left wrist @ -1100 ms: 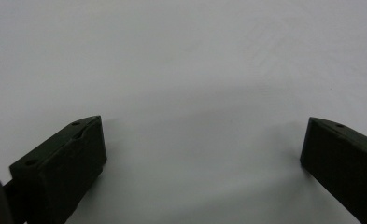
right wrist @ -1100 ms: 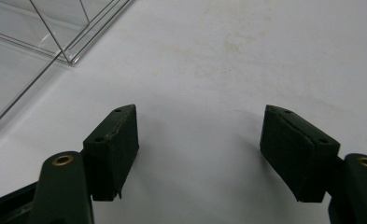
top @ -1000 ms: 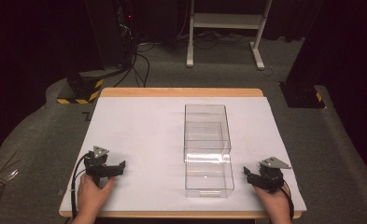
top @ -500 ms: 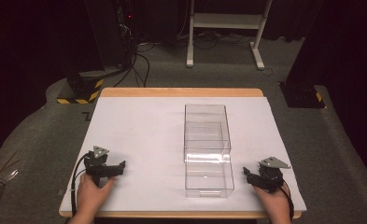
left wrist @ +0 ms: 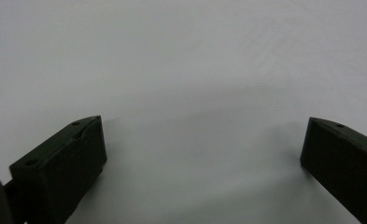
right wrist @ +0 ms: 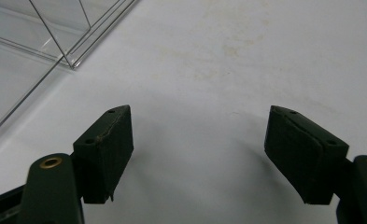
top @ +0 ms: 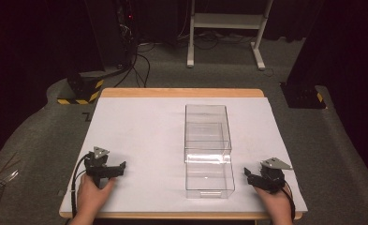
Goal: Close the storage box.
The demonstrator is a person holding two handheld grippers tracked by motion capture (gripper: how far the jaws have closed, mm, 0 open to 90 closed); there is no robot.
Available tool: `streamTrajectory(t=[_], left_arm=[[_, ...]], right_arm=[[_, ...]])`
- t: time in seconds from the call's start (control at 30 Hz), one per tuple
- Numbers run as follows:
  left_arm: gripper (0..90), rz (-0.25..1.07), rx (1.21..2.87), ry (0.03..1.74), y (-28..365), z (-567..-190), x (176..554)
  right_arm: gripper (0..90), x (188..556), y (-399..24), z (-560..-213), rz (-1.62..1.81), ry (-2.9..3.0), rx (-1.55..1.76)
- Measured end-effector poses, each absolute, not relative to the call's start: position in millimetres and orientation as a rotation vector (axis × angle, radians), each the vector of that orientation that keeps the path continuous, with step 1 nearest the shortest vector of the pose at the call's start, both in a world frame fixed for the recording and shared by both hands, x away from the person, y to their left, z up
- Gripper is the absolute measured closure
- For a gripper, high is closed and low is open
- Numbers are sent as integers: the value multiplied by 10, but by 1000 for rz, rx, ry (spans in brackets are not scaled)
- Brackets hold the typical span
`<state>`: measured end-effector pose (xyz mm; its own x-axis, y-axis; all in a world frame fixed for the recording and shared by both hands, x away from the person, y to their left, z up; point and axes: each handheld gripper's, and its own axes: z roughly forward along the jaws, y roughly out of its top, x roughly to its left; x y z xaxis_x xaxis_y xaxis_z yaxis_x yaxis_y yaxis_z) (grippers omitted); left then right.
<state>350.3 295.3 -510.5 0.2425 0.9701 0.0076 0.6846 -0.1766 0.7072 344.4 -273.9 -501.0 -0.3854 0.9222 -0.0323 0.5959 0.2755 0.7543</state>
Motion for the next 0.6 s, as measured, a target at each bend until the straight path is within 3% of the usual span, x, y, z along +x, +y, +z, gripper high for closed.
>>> streamTrajectory(t=[0.6], left_arm=[[4,633,1936,1506,2953,-5105,3503]], right_arm=[[222,3340,-2767,-4853,999,2024,1330]])
